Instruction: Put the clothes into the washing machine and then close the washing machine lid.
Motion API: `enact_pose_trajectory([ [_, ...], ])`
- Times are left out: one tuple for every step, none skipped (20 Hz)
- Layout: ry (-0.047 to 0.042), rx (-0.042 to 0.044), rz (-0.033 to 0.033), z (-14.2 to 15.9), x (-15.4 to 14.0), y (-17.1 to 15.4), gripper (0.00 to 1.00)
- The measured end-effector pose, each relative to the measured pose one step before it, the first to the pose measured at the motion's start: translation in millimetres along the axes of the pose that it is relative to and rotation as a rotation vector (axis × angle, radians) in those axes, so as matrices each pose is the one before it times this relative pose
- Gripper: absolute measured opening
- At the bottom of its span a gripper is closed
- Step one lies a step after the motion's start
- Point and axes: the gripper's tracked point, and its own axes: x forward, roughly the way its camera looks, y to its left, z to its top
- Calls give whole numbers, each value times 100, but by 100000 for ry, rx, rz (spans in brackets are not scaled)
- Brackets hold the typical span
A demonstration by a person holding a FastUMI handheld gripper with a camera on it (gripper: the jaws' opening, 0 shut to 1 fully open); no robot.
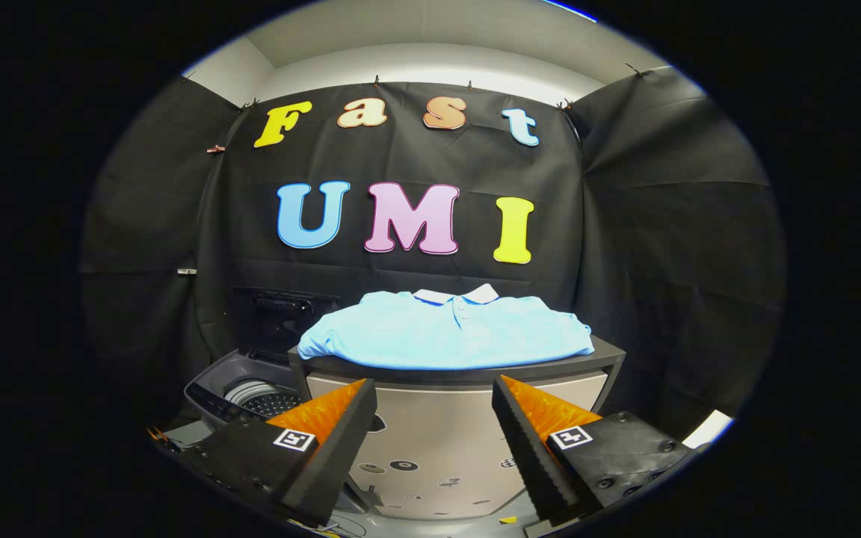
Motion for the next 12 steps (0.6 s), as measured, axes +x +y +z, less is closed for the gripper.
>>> enact_pose_trajectory([
  [133,-115,-152,-16,78,30,98],
  [84,165,-18,7,-1,-39,98],
  [222,143,-66,-72,62,62,98],
  [-28,-14,21,50,31,-36,98],
  [44,-38,90,20,22,64,98],
  [-200,-134,135,65,42,75,98],
  [88,-236,78,-23,22,44,98],
  [52,-223,192,-57,41,80,98],
  [194,-210,-64,-10,21,7,98],
  [82,116,197,-26,1,68,98],
  [213,282,-114,15,86,-110,98],
  [234,232,-185,55,90,-30,98],
])
